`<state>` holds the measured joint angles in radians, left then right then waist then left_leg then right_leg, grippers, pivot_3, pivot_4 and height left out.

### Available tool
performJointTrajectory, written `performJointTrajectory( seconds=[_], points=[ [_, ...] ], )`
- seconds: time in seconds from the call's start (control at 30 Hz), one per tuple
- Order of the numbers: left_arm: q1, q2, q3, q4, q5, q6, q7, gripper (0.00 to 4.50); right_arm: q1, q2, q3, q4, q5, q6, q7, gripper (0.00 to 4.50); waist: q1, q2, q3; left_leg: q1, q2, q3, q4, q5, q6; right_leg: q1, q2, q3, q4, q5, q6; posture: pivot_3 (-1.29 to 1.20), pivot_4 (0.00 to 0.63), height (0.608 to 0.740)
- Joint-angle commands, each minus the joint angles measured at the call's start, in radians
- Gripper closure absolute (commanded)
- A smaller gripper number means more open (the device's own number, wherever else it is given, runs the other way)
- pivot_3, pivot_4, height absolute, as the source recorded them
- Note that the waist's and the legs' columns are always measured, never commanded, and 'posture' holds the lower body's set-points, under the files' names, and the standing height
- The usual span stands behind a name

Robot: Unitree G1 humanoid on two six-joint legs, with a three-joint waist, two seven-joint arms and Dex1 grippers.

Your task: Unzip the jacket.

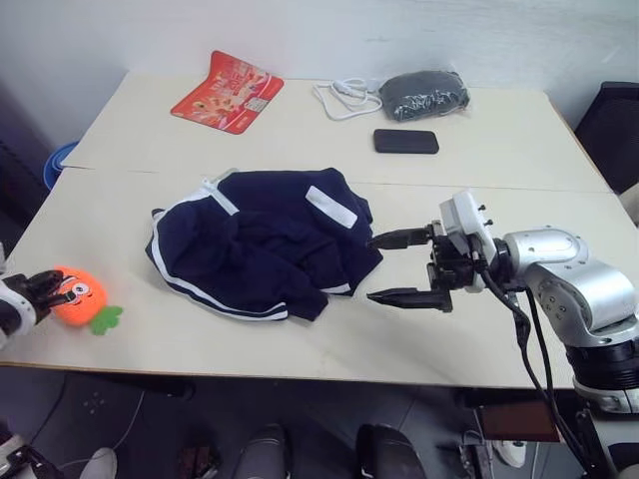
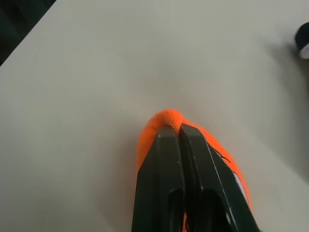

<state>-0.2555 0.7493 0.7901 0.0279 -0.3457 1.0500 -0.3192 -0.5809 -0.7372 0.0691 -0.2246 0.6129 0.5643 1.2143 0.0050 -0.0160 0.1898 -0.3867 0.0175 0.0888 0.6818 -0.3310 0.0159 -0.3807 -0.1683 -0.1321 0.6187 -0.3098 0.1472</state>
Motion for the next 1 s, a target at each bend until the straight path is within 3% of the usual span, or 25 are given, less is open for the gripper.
performJointTrajectory(
  seconds=[0.03, 0.23, 0.37, 0.53, 0.67, 0.83, 0.93, 1.0],
  points=[
    [0.015, 0.021, -0.021, 0.022, 0.016, -0.070, 0.000, 3.84, -0.018, 0.001, -0.018, -0.016, -0.002, -0.015, -0.002, 0.00, -0.003, 0.000, 0.000, 0.000, 0.000, 0.000, 0.000, 0.000, 0.000, 0.000, 0.000, 0.000, 0.000, 0.000, 0.000, 0.00, 0.150, 0.740],
    [0.097, 0.092, -0.006, -0.051, -0.004, -0.042, -0.052, 1.93, 0.054, 0.000, 0.026, -0.045, -0.121, -0.122, -0.021, 0.00, -0.007, 0.000, 0.000, 0.000, 0.001, 0.000, -0.001, 0.000, 0.000, -0.001, 0.000, 0.000, 0.001, 0.000, 0.000, 0.00, 0.150, 0.740],
    [0.084, 0.193, 0.045, -0.136, -0.117, 0.089, -0.155, 0.69, 0.079, 0.028, 0.069, -0.029, -0.228, -0.225, -0.065, 0.00, -0.009, 0.000, 0.000, 0.000, 0.001, 0.001, -0.001, 0.000, 0.000, -0.004, 0.000, 0.001, 0.002, 0.000, 0.000, 0.00, 0.150, 0.740],
    [0.085, 0.316, 0.022, -0.242, -0.207, 0.163, -0.274, 0.69, 0.103, 0.080, 0.133, 0.023, -0.365, -0.365, -0.128, 0.00, -0.009, 0.000, 0.000, 0.000, 0.004, 0.002, -0.001, 0.000, 0.000, -0.005, 0.000, 0.003, 0.002, 0.000, 0.000, 0.00, 0.150, 0.740],
    [0.118, 0.407, 0.019, -0.422, -0.359, 0.147, -0.500, 0.69, 0.101, 0.155, 0.201, 0.087, -0.467, -0.461, -0.191, 0.00, -0.013, 0.000, 0.000, -0.001, 0.003, 0.004, -0.001, 0.000, -0.001, -0.008, 0.001, 0.005, 0.004, 0.000, -0.001, 0.00, 0.150, 0.740],
    [0.120, 0.474, -0.019, -0.552, -0.497, 0.117, -0.673, 0.69, 0.064, 0.258, 0.244, 0.219, -0.559, -0.510, -0.285, 0.00, -0.029, 0.001, 0.000, -0.002, 0.008, 0.007, -0.001, -0.001, -0.001, -0.010, 0.003, 0.008, 0.005, -0.001, -0.002, 0.00, 0.150, 0.740],
    [0.164, 0.487, -0.052, -0.593, -0.493, 0.066, -0.732, 0.69, 0.042, 0.305, 0.263, 0.304, -0.597, -0.542, -0.310, 0.00, -0.034, 0.001, 0.001, -0.002, 0.009, 0.007, -0.001, -0.001, -0.002, -0.011, 0.004, 0.009, 0.006, -0.001, -0.003, 0.00, 0.150, 0.740],
    [0.179, 0.479, -0.083, -0.603, -0.478, 0.038, -0.722, 0.67, 0.039, 0.330, 0.261, 0.331, -0.590, -0.561, -0.302, 0.38, -0.036, 0.001, 0.001, -0.002, 0.009, 0.008, -0.001, -0.001, -0.003, -0.012, 0.006, 0.009, 0.006, -0.002, -0.004, 0.00, 0.150, 0.740]
  ],
)
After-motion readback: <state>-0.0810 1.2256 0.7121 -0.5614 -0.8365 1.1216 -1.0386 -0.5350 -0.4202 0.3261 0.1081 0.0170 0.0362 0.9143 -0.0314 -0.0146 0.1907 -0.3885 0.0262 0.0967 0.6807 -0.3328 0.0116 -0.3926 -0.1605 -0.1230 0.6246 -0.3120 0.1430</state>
